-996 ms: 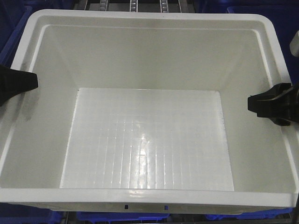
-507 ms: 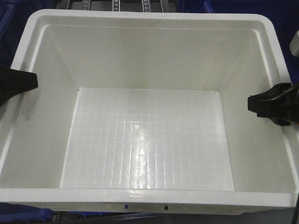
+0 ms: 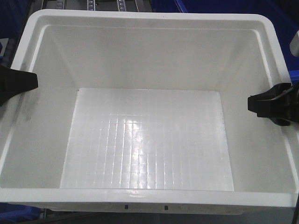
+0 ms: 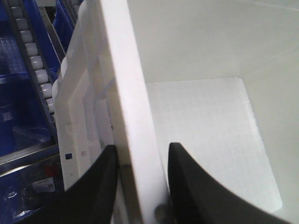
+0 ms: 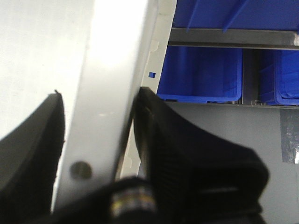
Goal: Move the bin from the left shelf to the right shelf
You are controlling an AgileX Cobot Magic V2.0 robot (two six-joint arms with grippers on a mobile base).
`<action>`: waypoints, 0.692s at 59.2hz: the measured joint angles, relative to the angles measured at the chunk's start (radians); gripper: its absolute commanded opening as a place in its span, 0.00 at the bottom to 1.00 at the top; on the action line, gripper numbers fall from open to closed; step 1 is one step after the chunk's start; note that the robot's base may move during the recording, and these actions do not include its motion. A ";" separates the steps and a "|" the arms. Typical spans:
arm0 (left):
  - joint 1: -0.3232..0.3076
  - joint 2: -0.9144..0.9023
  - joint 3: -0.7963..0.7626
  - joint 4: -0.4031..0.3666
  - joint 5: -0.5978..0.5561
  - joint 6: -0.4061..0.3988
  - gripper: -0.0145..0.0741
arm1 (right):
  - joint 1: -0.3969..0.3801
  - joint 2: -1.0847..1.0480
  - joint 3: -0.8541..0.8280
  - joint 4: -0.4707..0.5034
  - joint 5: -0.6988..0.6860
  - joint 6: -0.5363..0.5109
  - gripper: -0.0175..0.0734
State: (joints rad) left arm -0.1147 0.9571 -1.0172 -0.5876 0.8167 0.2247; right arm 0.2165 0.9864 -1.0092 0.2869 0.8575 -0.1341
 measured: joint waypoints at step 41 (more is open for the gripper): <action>0.000 0.000 0.000 0.000 0.000 0.000 0.16 | 0.000 0.000 0.000 0.000 0.000 0.000 0.19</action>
State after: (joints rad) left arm -0.1147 0.9571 -1.0172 -0.5876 0.8167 0.2247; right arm 0.2165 0.9864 -1.0092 0.2869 0.8575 -0.1341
